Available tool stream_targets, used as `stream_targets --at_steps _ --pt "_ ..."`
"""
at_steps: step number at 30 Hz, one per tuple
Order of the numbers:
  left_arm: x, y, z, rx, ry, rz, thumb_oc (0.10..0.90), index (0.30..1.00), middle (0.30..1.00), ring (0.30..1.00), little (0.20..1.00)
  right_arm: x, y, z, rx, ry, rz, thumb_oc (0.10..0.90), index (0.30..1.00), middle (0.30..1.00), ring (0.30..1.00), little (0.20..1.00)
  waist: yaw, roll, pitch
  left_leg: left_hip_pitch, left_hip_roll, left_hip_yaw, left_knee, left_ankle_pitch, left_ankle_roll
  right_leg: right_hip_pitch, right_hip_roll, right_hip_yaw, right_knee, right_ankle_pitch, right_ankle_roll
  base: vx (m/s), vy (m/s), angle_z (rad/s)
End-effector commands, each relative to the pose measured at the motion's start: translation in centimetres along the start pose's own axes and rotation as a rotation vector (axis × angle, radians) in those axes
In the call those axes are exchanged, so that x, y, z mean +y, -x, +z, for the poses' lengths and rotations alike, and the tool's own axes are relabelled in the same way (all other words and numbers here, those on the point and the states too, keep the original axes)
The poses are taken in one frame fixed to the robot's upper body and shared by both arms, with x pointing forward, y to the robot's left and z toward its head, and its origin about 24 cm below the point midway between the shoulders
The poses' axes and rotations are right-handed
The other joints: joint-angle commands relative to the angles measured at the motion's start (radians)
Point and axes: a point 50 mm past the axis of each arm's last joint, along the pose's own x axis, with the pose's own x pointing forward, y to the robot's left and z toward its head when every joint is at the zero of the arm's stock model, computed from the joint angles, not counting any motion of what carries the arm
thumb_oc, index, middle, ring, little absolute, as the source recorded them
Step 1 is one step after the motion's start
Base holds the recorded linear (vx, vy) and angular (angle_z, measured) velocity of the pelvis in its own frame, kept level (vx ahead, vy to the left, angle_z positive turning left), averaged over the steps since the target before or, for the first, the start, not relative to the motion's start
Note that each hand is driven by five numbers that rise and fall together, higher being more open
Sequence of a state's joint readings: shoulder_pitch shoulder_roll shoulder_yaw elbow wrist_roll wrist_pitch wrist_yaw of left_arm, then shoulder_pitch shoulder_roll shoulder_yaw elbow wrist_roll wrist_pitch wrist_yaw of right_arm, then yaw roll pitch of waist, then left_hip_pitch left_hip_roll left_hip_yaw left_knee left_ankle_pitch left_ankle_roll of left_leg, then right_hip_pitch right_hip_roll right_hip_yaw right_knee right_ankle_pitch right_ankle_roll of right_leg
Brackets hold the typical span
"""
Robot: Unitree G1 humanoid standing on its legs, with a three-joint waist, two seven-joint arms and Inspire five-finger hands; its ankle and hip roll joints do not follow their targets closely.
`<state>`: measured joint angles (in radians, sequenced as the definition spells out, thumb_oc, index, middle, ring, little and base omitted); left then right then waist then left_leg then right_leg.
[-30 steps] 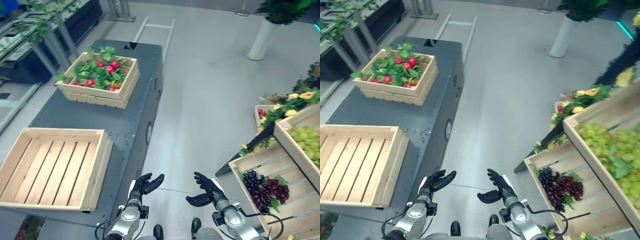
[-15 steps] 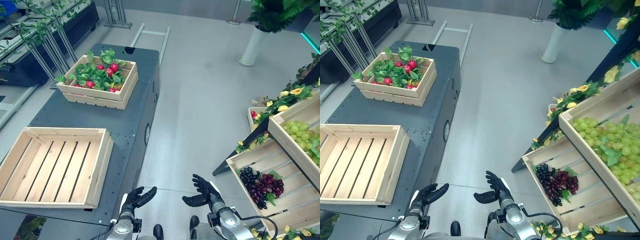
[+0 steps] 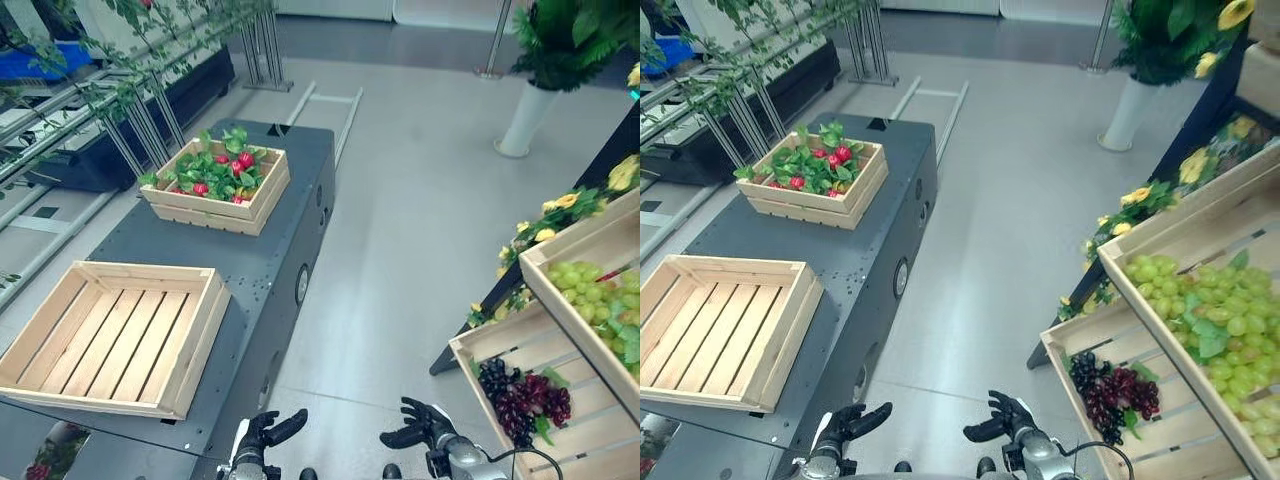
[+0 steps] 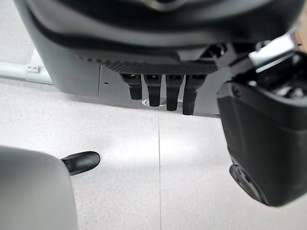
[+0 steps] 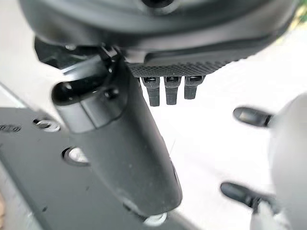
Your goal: Pick up the fruits from the basket on one side to the basket on the other side
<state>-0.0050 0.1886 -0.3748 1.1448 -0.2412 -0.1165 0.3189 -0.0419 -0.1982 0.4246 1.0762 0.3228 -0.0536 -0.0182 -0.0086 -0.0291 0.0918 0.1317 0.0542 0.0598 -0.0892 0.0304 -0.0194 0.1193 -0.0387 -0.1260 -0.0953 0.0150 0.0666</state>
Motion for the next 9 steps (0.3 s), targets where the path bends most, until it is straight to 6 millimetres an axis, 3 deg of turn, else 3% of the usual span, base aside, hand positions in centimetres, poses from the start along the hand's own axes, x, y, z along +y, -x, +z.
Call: stream_targets --at_steps 1,4,9 --pt "0.0 -0.4 1.4 -0.075 -0.016 0.012 0.800 0.900 0.900 0.900 0.900 -0.1 -0.3 0.7 -0.006 0.004 0.035 0.800 0.900 0.900 0.900 0.900 0.026 -0.012 0.003 -0.024 -0.052 0.002 0.029 -0.089 0.025 0.038 0.020 0.007 0.008 -0.064 -0.046 0.00 -0.100 0.13" --pt "-0.5 -0.3 1.5 -0.095 -0.020 -0.012 0.800 0.900 0.900 0.900 0.900 -0.2 -0.1 -1.0 0.075 -0.002 0.045 0.800 0.900 0.900 0.900 0.900 0.029 -0.002 0.002 -0.019 -0.051 -0.018 0.008 -0.075 0.021 0.043 0.025 -0.007 0.008 -0.071 -0.052 -0.03 -0.053 0.20" --pt "-1.0 -0.2 1.9 -0.115 -0.037 -0.056 0.800 0.900 0.900 0.900 0.900 -0.2 -0.1 -1.7 0.113 -0.058 0.055 0.800 0.900 0.900 0.900 0.900 0.024 0.011 -0.007 -0.009 -0.056 -0.037 0.002 -0.076 0.021 0.051 0.027 -0.007 0.013 -0.078 -0.054 -0.01 0.027 0.02"
